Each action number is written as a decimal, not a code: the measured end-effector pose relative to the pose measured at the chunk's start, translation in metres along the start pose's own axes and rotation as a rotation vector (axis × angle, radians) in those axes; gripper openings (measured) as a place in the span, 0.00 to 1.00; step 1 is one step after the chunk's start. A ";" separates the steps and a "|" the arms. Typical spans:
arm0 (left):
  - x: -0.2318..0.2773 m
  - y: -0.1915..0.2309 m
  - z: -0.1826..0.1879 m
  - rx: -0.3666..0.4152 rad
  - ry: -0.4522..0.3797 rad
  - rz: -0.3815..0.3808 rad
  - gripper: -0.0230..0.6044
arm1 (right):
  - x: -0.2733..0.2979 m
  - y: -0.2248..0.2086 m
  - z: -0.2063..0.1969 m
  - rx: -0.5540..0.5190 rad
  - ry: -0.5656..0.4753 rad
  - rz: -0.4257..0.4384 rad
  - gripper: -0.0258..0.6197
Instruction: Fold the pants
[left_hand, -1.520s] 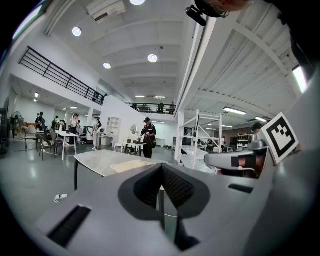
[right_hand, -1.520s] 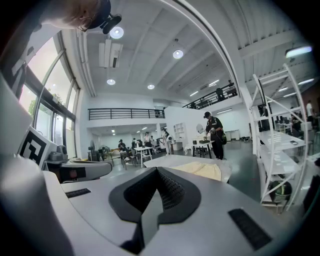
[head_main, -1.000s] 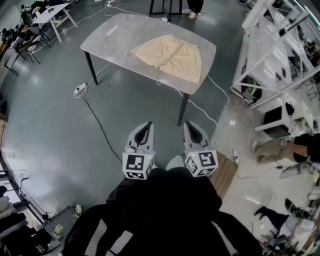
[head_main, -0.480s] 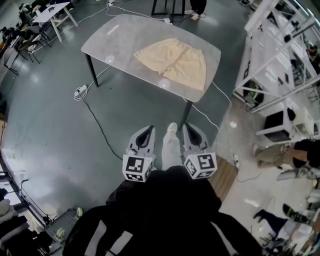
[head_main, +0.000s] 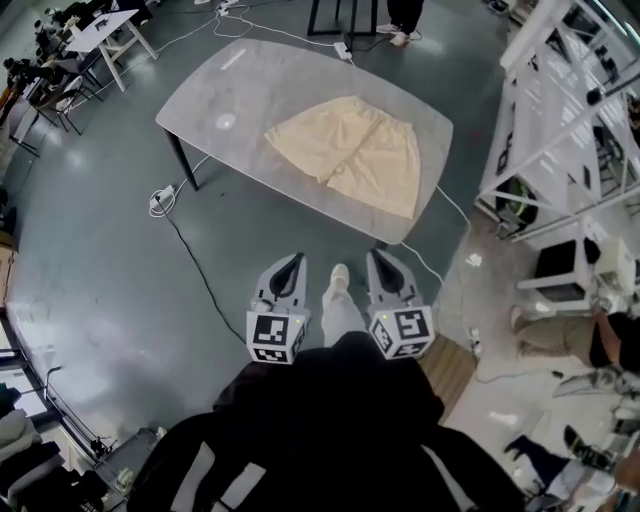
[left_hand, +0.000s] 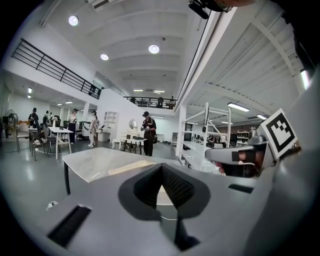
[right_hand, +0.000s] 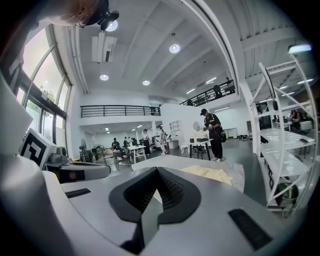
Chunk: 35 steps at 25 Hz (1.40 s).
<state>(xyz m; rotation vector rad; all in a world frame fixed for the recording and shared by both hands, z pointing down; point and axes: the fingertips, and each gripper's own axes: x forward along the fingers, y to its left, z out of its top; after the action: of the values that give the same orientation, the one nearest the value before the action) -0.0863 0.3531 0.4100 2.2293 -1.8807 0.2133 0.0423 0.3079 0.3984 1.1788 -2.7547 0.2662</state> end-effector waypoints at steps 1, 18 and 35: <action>0.014 0.004 0.003 0.000 0.002 0.006 0.04 | 0.013 -0.010 0.003 0.003 0.008 0.007 0.04; 0.203 0.081 0.068 0.003 0.071 0.207 0.04 | 0.205 -0.137 0.054 0.000 0.087 0.199 0.04; 0.278 0.145 0.053 0.013 0.191 0.250 0.04 | 0.323 -0.176 0.036 -0.074 0.222 0.230 0.04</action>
<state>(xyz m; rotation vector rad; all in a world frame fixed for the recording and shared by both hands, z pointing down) -0.1828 0.0514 0.4387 1.8990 -2.0498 0.4630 -0.0534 -0.0460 0.4440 0.7636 -2.6750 0.2957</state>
